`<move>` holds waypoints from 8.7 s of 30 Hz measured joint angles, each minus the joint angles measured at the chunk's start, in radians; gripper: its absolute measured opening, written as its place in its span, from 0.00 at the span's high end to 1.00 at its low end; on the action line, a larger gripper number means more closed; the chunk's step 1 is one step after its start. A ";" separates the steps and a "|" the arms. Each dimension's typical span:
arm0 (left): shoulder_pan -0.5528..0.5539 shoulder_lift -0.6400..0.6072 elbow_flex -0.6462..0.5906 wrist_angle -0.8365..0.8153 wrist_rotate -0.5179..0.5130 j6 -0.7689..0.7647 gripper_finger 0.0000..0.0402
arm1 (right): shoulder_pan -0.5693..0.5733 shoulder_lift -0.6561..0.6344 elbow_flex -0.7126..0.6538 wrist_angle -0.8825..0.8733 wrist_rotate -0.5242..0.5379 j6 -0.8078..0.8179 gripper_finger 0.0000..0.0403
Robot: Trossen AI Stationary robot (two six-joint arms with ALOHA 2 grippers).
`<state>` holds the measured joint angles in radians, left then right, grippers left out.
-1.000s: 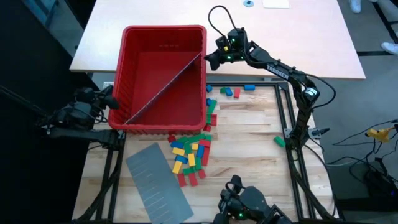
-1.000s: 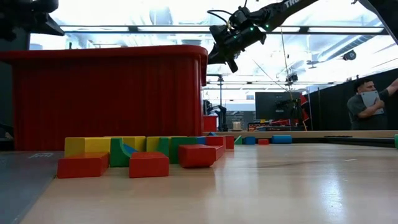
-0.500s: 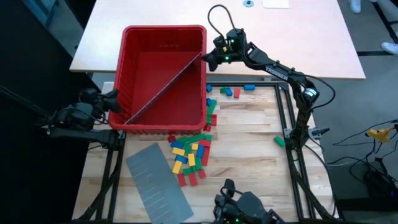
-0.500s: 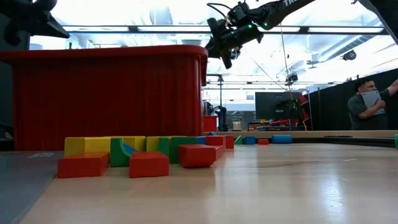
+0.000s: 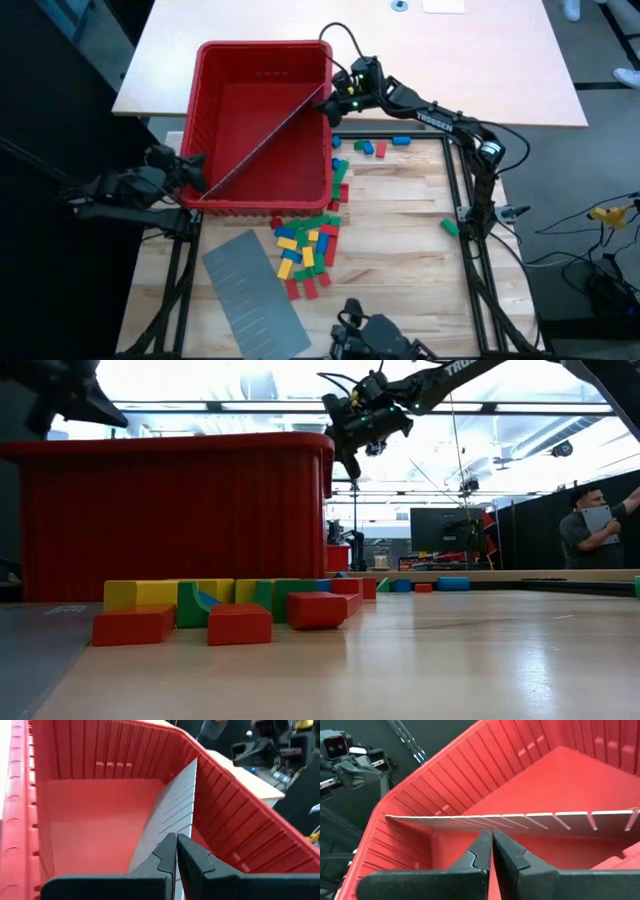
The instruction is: Sort blocks
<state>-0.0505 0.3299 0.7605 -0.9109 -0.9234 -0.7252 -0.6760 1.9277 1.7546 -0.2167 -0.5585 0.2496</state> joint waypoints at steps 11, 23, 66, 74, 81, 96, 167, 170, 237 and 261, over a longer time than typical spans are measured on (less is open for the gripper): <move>0.000 0.097 0.000 0.048 0.054 -0.041 1.00 | 0.017 0.033 0.000 -0.004 0.000 -0.011 1.00; 0.000 0.116 0.000 0.058 0.053 -0.043 1.00 | 0.041 0.072 0.003 -0.013 -0.062 0.004 1.00; 0.000 0.115 0.000 0.057 0.042 -0.032 1.00 | 0.025 0.036 0.003 -0.342 0.001 -0.189 1.00; 0.000 0.115 0.000 0.057 0.042 -0.033 1.00 | 0.019 0.033 0.006 -0.386 0.047 -0.226 1.00; 0.000 0.115 0.000 0.058 0.042 -0.033 1.00 | 0.006 0.031 0.006 -0.418 0.050 -0.231 1.00; 0.000 0.115 0.000 0.058 0.042 -0.032 1.00 | -0.020 0.029 0.006 -0.441 0.035 -0.243 1.00; 0.000 0.110 0.000 0.054 0.024 0.010 1.00 | 0.075 -0.038 -0.003 -0.425 0.076 -0.145 1.00; 0.000 0.110 0.000 0.055 0.024 0.010 1.00 | 0.063 -0.045 -0.003 -0.428 0.099 -0.164 1.00; 0.000 0.111 0.000 0.044 0.052 0.036 1.00 | 0.329 -0.174 -0.001 -0.750 0.373 -0.654 1.00; 0.000 0.111 0.000 0.043 0.052 0.036 1.00 | 0.335 -0.173 -0.007 -1.096 0.675 -0.748 1.00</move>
<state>-0.0505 0.4408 0.7609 -0.8677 -0.8715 -0.6895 -0.3408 1.7542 1.7473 -1.3130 0.1161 -0.4982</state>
